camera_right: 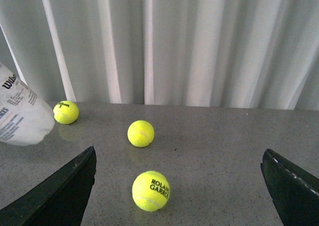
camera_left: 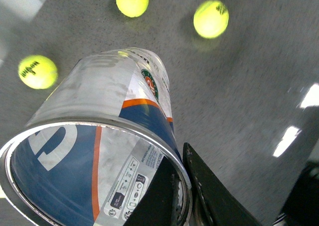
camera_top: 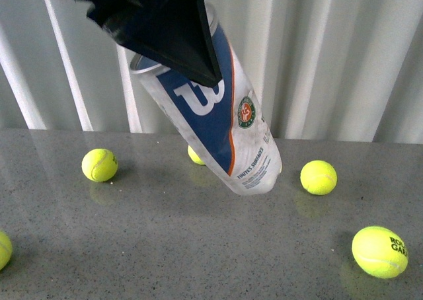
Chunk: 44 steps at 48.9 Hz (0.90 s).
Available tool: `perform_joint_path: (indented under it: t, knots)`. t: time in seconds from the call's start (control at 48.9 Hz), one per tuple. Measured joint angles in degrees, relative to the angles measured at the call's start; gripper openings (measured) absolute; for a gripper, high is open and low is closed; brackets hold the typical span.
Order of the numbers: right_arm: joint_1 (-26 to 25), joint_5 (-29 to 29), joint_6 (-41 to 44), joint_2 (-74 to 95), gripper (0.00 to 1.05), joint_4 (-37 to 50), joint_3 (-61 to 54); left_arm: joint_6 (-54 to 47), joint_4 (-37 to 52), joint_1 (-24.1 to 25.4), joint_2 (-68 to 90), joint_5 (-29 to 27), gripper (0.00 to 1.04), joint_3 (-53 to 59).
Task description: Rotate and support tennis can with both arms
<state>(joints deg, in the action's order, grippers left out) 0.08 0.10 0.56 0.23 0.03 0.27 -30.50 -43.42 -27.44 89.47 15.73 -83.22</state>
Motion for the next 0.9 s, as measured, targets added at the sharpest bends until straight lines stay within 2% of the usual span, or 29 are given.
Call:
perform_joint_path:
  t: [0.082,0.184,0.327,0.47,0.633,0.715,0.899]
  knots:
    - [0.0,0.0,0.0,0.0,0.98,0.0,0.0,-8.92,-4.46,-1.95,0.31,-4.46,0.04,-2.38]
    - [0.0,0.0,0.0,0.0,0.98,0.0,0.0,-26.03,-8.24,-4.37,1.4,-13.79,0.04,-2.43]
    - [0.0,0.0,0.0,0.0,0.98,0.0,0.0,-37.75,-8.35,-5.75,3.41,-18.93,0.04,-0.87]
    - [0.0,0.0,0.0,0.0,0.98,0.0,0.0,-43.19,-8.68,-6.6,5.03,-19.98,0.04,0.24]
    - [0.0,0.0,0.0,0.0,0.98,0.0,0.0,-46.97,-12.98,-6.97,7.23,-19.82,0.04,0.26]
    - [0.0,0.0,0.0,0.0,0.98,0.0,0.0,-48.43,-16.46,-6.82,9.4,-19.04,0.04,-1.57]
    - [0.0,-0.02,0.0,0.0,0.98,0.0,0.0,-48.96,-17.68,-6.43,13.27,-18.82,0.04,-6.05]
